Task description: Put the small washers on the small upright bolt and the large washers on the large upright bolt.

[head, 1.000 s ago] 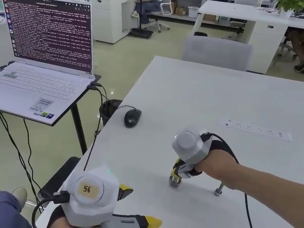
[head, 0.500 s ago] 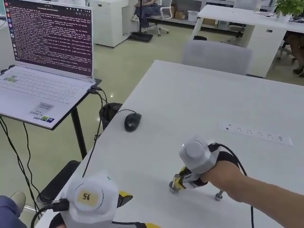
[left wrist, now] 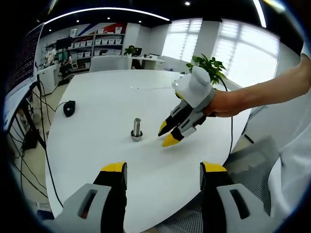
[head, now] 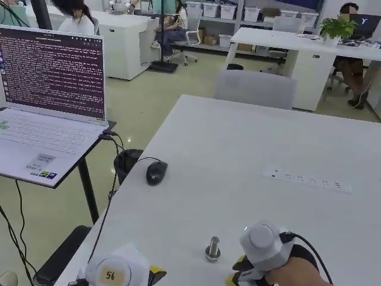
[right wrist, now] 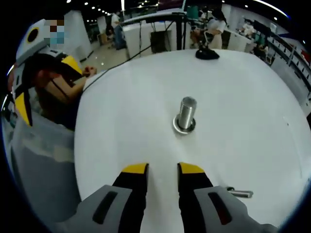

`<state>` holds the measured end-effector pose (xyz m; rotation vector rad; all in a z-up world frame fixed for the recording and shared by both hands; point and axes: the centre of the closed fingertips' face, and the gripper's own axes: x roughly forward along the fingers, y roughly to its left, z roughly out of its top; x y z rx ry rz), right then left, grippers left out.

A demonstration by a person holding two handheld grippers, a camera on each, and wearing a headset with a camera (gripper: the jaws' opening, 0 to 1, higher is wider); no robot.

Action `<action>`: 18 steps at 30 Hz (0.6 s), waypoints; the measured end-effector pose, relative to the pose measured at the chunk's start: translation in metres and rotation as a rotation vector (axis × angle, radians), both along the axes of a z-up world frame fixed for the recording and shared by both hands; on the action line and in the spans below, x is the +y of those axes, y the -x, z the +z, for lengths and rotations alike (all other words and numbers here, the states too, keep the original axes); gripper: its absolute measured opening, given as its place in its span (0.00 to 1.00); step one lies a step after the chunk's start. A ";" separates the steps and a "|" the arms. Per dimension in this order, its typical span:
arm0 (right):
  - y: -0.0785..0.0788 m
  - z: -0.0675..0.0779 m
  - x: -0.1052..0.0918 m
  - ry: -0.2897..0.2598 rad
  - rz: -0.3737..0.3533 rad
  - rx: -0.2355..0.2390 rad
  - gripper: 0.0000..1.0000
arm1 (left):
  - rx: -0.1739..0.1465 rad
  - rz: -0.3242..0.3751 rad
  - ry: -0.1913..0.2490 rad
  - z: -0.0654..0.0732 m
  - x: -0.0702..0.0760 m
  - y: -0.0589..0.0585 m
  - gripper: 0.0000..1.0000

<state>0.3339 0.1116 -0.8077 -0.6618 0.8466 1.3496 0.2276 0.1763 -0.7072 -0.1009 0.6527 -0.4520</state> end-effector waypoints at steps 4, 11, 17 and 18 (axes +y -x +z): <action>0.009 -0.007 -0.019 -0.031 -0.082 0.028 0.27 | 0.003 0.008 0.004 -0.003 0.000 0.000 0.60; 0.017 -0.007 -0.061 -0.106 -0.257 0.055 0.33 | 0.010 0.006 0.002 -0.006 0.001 0.001 0.60; 0.015 0.003 -0.100 -0.180 -0.402 0.040 0.41 | 0.010 0.006 0.002 -0.005 0.004 -0.005 0.59; 0.016 0.007 -0.108 -0.194 -0.426 0.030 0.43 | 0.011 0.003 0.000 -0.006 0.003 -0.006 0.59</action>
